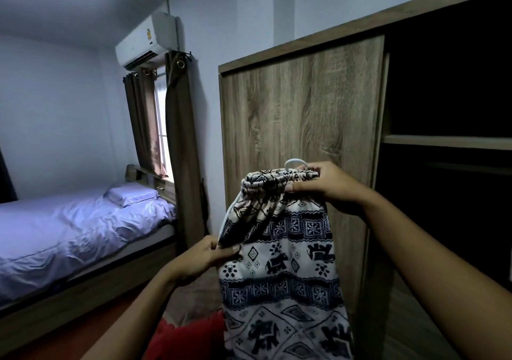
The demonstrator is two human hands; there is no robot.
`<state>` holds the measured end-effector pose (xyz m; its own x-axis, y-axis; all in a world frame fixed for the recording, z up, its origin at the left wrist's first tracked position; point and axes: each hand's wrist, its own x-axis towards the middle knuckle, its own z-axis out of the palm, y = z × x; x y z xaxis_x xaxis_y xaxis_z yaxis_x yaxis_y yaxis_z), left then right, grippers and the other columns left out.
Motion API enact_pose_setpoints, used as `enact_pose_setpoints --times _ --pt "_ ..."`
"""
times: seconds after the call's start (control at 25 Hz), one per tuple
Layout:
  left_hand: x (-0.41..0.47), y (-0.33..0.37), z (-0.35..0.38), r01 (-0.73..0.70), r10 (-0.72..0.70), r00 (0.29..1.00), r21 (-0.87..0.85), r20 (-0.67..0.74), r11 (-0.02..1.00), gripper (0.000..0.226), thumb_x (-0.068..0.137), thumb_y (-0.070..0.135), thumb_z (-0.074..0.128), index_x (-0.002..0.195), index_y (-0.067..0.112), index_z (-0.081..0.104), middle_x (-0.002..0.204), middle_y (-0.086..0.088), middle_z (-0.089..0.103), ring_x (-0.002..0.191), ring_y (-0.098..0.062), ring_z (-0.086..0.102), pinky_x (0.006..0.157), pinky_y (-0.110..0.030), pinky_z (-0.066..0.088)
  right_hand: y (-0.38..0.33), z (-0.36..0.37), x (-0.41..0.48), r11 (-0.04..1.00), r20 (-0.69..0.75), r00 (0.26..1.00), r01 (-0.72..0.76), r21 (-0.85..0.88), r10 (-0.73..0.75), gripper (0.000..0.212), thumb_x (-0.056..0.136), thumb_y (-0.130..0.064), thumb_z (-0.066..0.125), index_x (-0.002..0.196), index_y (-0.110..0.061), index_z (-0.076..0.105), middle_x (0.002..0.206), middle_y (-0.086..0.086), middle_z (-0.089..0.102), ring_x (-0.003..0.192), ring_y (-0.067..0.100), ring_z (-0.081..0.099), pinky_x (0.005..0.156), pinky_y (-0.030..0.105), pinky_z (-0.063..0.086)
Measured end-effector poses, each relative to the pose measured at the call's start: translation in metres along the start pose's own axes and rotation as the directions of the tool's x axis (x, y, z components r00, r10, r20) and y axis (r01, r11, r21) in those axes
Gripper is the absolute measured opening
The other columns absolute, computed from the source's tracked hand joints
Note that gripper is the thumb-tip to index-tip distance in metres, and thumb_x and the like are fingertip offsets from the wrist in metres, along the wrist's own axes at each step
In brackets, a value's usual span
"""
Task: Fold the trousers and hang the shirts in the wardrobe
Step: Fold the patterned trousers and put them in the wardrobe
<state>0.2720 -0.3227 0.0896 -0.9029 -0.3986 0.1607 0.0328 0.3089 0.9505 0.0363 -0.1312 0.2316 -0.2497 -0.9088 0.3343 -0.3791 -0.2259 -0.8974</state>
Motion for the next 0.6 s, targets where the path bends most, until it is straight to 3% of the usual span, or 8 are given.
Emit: enact_pose_setpoints --times 0.04,0.12,0.2,0.28,0.36,0.44,0.52,0.6 --pt "-0.001 0.001 0.002 0.002 -0.004 1.0 -0.079 -0.023 0.997 0.038 0.086 0.033 0.074 0.105 0.0 0.073 0.114 -0.023 0.071 0.11 -0.038 0.066 0.1 -0.048 0.05 0.002 -0.004 -0.001 0.999 0.018 0.999 -0.037 0.002 0.037 0.046 0.066 -0.008 0.086 0.105 0.007 0.067 0.099 0.024 0.072 0.084 0.03 0.067 0.072 0.033 0.054" --pt "-0.001 0.01 0.008 -0.007 -0.008 0.994 -0.137 -0.106 0.99 0.04 0.071 0.039 0.08 0.091 0.005 0.076 0.093 -0.012 0.075 0.086 -0.024 0.071 0.079 -0.032 0.057 0.006 -0.009 -0.001 0.995 0.033 0.995 -0.096 0.019 0.096 0.052 0.067 -0.008 0.085 0.11 0.01 0.063 0.099 0.025 0.071 0.087 0.03 0.066 0.077 0.034 0.054" --pt "0.001 0.019 0.014 -0.013 -0.009 0.981 -0.109 -0.194 0.994 0.041 0.056 0.04 0.081 0.079 0.008 0.07 0.071 0.0 0.069 0.068 -0.014 0.064 0.061 -0.02 0.05 0.008 -0.011 -0.001 0.991 0.041 0.991 -0.129 0.043 0.127 0.051 0.07 -0.005 0.083 0.113 0.014 0.061 0.101 0.025 0.071 0.086 0.028 0.068 0.077 0.031 0.056" --pt "0.0 0.025 0.015 -0.083 0.064 0.973 -0.078 -0.221 0.994 0.044 0.055 0.045 0.082 0.076 0.011 0.065 0.064 0.007 0.064 0.066 -0.011 0.057 0.058 -0.016 0.045 0.008 -0.013 0.0 0.988 0.059 0.989 -0.141 0.065 0.138 0.048 0.072 -0.003 0.081 0.111 0.017 0.06 0.096 0.021 0.073 0.083 0.022 0.069 0.075 0.025 0.057" --pt "-0.003 0.021 0.007 -0.113 0.105 0.986 -0.05 -0.126 0.992 0.047 0.06 0.051 0.084 0.084 0.013 0.071 0.076 0.007 0.07 0.073 -0.006 0.063 0.068 -0.014 0.048 0.007 -0.017 0.003 0.988 0.053 0.991 -0.131 0.088 0.126 0.037 0.075 -0.001 0.078 0.105 0.016 0.064 0.089 0.014 0.075 0.08 0.017 0.071 0.071 0.02 0.056" --pt "-0.012 0.014 -0.001 0.027 -0.031 0.997 0.054 0.077 0.998 0.042 0.07 0.032 0.086 0.098 0.005 0.071 0.089 0.002 0.072 0.082 -0.007 0.065 0.076 -0.018 0.05 0.005 -0.017 0.005 0.987 0.015 0.994 -0.111 0.117 0.11 0.021 0.078 0.0 0.075 0.097 0.008 0.07 0.087 0.011 0.076 0.082 0.015 0.073 0.07 0.018 0.055" --pt "-0.019 -0.007 -0.007 0.145 -0.213 0.957 0.307 0.2 0.941 0.035 0.072 0.028 0.087 0.088 0.002 0.071 0.082 -0.004 0.069 0.072 -0.006 0.059 0.068 -0.019 0.045 0.006 -0.017 0.006 0.987 -0.025 0.996 -0.08 0.138 0.084 0.014 0.078 -0.001 0.076 0.091 0.001 0.072 0.086 0.012 0.077 0.082 0.016 0.073 0.07 0.02 0.055" --pt "-0.024 -0.027 -0.009 0.185 -0.256 0.954 0.36 0.159 0.914 0.011 0.083 0.022 0.078 0.078 0.012 0.076 0.076 -0.003 0.067 0.065 -0.001 0.054 0.062 -0.016 0.04 0.01 -0.017 0.007 0.988 -0.082 0.994 -0.055 0.146 0.068 0.021 0.076 -0.004 0.078 0.095 0.001 0.072 0.084 0.009 0.077 0.077 0.013 0.072 0.069 0.019 0.055"
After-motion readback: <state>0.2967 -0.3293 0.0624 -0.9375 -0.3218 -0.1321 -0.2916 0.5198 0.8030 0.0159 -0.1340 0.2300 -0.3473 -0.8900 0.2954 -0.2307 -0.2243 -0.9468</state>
